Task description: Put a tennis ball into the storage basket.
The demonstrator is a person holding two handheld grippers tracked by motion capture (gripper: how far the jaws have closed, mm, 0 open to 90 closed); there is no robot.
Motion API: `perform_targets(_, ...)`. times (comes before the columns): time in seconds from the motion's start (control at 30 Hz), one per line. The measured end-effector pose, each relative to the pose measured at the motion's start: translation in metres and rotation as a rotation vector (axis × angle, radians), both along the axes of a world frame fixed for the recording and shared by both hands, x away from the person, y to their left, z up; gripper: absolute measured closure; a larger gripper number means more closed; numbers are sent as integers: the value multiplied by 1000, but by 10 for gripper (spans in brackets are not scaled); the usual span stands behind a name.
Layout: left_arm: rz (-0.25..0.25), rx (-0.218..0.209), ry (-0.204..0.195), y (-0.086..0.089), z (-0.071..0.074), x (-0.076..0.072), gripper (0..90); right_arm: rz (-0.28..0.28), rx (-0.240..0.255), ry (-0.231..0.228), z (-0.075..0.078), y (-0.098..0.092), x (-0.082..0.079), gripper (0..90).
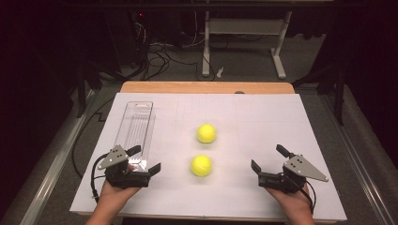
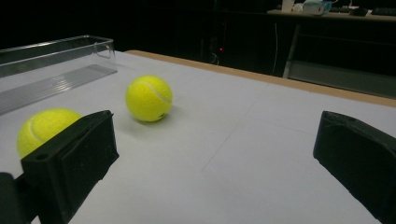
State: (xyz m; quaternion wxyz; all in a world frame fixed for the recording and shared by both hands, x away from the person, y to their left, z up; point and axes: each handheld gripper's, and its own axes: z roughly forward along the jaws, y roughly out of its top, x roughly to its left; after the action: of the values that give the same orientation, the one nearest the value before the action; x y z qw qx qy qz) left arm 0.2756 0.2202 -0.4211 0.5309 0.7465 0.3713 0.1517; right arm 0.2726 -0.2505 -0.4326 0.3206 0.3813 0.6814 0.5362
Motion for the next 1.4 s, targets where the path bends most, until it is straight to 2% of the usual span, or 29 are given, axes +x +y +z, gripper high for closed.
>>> perform_targets(0.3, 1, -9, -1, 2, 0, 0, 2, -19, 28, -9, 4, -3, -4, 2)
perform_targets(0.53, 3, -6, 1, 2, 0, 1, 3, -22, 15, -8, 4, -4, -4, 2)
perform_targets(1.0, 11, -28, 9, 10, 2, 1, 2, -22, 32, 11, 3, -8, -3, 2)
perform_targets(1.27, 27, -6, 1, 17, 5, 0, 2, -27, 22, 10, 2, -8, -2, 2)
perform_targets(1.4, 51, -19, -5, 25, 7, -1, 2, -27, 18, 9, 2, -8, -2, 2)
